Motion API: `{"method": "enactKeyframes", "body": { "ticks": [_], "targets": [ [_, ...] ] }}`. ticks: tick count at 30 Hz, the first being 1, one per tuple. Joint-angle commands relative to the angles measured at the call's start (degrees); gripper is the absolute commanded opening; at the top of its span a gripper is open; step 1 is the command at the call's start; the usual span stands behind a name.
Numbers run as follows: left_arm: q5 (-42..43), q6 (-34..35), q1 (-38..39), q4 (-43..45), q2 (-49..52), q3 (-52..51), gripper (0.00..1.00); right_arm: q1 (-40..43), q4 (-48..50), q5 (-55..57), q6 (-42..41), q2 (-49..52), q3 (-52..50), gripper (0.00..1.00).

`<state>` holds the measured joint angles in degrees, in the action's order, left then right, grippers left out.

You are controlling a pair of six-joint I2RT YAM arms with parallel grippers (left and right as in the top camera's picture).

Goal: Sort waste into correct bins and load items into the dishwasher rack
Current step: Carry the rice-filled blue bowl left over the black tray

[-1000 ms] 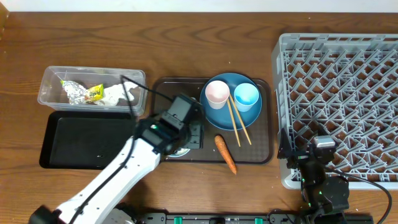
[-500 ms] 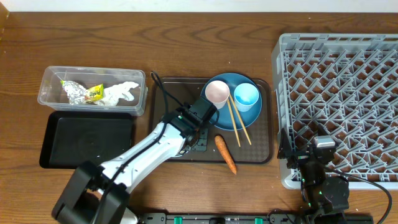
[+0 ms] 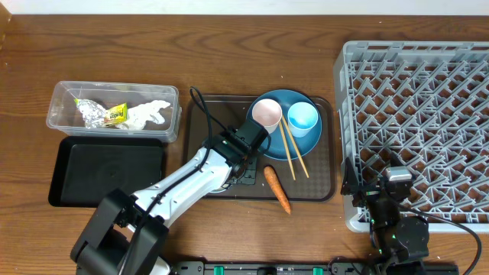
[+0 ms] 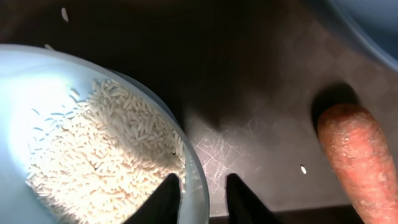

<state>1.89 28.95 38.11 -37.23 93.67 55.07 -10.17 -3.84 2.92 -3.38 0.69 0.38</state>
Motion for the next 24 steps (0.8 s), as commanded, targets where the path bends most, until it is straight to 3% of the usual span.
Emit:
{"method": "enactKeyframes", "body": {
  "ticks": [1, 5, 8, 24],
  "targets": [
    [-1.1, 0.5, 0.1, -0.4, 0.6, 0.4, 0.20, 0.9, -0.2, -0.2, 0.7, -0.3, -0.1, 0.99],
    [-1.1, 0.5, 0.1, -0.3, 0.6, 0.4, 0.19, 0.9, -0.2, -0.2, 0.7, -0.3, -0.1, 0.99],
    [-1.1, 0.5, 0.1, -0.4, 0.6, 0.4, 0.06, 0.9, -0.2, -0.2, 0.7, -0.3, -0.1, 0.99],
    [-0.9, -2.3, -7.2, -3.5, -11.1, 0.4, 0.06, 0.9, -0.2, -0.2, 0.7, -0.3, -0.1, 0.99]
  ]
}}
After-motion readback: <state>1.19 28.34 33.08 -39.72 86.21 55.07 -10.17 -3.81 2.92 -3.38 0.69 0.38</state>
